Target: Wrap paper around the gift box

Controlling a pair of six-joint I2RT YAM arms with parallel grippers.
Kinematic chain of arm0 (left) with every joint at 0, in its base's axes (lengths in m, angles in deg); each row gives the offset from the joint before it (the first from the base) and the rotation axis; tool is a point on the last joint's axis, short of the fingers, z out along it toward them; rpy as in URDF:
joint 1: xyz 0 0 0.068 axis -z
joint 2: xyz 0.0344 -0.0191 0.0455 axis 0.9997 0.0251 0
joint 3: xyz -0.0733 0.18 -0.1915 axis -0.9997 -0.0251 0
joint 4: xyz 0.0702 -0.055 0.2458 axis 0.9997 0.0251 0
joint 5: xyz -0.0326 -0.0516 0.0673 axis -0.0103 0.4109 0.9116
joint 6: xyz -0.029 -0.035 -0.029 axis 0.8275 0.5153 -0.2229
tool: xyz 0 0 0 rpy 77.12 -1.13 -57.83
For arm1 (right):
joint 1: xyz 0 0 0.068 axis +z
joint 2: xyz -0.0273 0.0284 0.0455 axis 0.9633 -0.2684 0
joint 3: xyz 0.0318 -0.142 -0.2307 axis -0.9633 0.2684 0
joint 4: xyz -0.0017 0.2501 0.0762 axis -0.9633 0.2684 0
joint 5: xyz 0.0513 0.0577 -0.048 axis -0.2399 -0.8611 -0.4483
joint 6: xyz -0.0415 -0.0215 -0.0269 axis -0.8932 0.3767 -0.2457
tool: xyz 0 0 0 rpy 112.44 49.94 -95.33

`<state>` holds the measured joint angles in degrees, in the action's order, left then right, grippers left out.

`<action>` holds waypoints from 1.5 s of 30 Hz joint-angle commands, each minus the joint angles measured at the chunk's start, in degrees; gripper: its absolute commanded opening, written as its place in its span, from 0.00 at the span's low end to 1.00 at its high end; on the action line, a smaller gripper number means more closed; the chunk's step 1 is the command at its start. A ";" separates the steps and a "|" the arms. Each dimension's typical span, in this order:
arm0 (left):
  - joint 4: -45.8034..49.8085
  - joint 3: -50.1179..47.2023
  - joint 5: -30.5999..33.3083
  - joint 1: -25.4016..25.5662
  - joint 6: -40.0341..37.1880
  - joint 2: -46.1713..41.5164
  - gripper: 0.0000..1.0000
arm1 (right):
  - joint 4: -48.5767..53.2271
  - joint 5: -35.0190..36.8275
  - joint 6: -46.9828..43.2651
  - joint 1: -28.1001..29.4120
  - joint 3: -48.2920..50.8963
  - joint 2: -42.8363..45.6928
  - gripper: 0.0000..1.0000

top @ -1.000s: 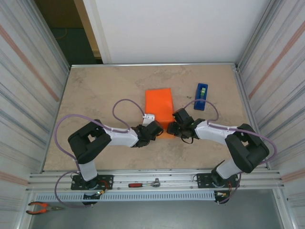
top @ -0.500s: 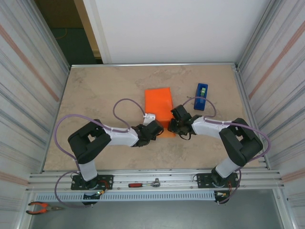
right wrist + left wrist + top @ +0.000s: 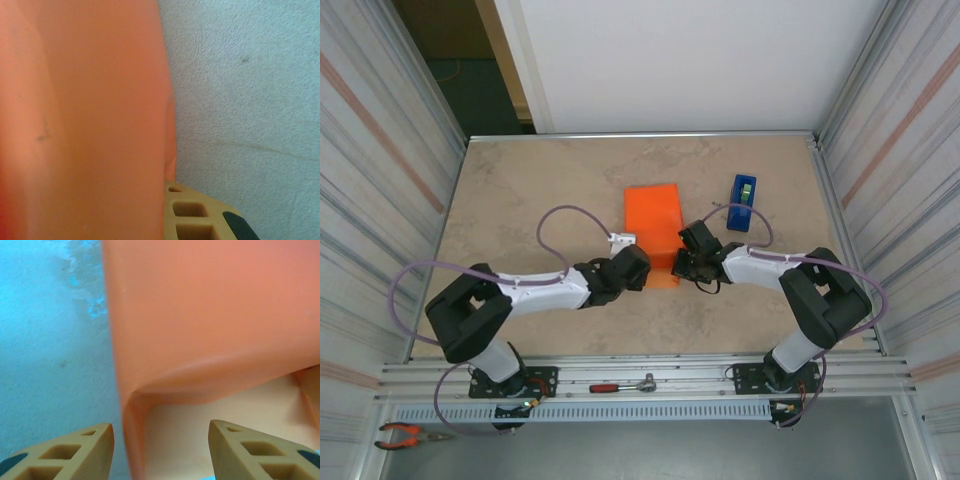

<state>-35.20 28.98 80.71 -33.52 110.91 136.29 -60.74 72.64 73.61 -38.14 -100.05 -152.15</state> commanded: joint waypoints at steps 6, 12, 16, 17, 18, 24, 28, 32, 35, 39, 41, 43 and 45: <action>-0.27 -1.11 0.43 -1.07 2.27 1.25 0.52 | 0.15 -0.20 -0.03 -0.11 1.27 -0.72 0.05; -2.27 -0.35 2.31 -1.08 1.02 4.94 0.39 | -0.10 -0.22 -0.14 -0.11 1.81 -1.05 0.05; -2.20 0.48 3.17 -0.64 0.27 6.56 0.26 | -0.11 -0.43 -0.37 -0.11 1.98 -1.03 0.05; -2.19 0.64 3.33 -0.47 0.12 6.74 0.23 | -0.13 -0.39 -0.45 -0.13 1.98 -1.01 0.04; -2.10 0.75 3.59 -0.31 0.11 6.96 0.20 | -0.02 -0.47 -0.52 -0.10 1.92 -1.03 0.04; -2.06 1.07 4.35 0.63 0.12 8.06 0.08 | 0.23 -0.54 -1.40 -0.16 1.70 -0.91 0.02; -1.85 0.68 4.64 1.11 0.00 7.88 0.15 | 0.53 -0.46 -1.96 -0.26 1.54 -1.03 0.02; 0.23 -0.87 5.09 1.12 -1.22 3.55 0.39 | 0.92 -0.85 -2.92 -0.91 1.47 -0.96 0.02; 1.20 -2.15 5.04 1.04 -5.52 -1.89 0.52 | 1.37 -1.26 -3.99 -1.69 1.31 -0.63 0.02; 2.51 -0.45 4.24 0.73 -16.35 -6.22 0.64 | 1.99 -2.10 -5.59 -2.62 1.52 0.01 0.02; 2.47 1.38 2.24 0.03 -23.53 -6.36 0.65 | 2.00 -2.68 -6.05 -2.96 1.49 0.11 0.03; 2.72 3.80 -0.55 -0.77 -30.59 -5.29 0.66 | 2.09 -3.07 -6.30 -3.07 1.29 0.08 0.04; 2.70 6.61 -2.96 -0.91 -38.96 -3.55 0.67 | 2.18 -3.29 -6.50 -3.07 1.23 0.06 0.05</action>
<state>-33.52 31.83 81.15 -33.89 87.26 131.26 -61.73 69.62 68.85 -40.72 -99.20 -152.12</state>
